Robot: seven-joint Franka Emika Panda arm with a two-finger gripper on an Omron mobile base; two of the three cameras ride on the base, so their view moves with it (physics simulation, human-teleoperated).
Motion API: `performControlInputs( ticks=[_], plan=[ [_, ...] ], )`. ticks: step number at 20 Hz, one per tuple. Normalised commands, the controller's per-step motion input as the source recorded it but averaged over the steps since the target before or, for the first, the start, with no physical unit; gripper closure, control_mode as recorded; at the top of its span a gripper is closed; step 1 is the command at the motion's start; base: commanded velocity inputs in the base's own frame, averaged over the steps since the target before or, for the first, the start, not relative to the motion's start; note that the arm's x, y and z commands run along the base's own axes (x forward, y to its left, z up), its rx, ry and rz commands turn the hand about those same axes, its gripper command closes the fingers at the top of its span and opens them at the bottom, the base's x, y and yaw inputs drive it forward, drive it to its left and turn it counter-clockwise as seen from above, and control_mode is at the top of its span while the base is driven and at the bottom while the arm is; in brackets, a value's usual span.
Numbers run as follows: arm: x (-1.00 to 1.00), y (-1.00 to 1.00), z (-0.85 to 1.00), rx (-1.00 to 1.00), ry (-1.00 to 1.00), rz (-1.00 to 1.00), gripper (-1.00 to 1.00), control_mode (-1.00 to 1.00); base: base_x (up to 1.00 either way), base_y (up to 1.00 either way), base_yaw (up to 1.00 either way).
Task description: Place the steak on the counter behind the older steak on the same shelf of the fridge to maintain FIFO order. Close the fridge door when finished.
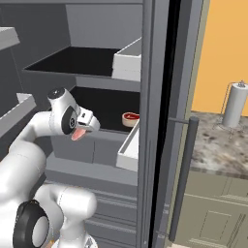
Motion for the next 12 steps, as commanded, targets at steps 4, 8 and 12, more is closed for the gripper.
performControlInputs(
  ticks=[4, 8, 12],
  plan=[
    [0.0, 0.0, 0.0, 0.0, 0.0, 0.0, 1.0, 1.0, 0.02, 0.0, 0.0],
    [0.0, 0.0, 0.0, 0.0, 0.0, 0.0, 1.0, 1.0, 0.37, 0.0, 0.0],
    [0.93, 0.0, 0.0, 0.03, 0.0, 0.0, 1.0, -1.0, 0.0, 0.0, 0.0]
  ],
)
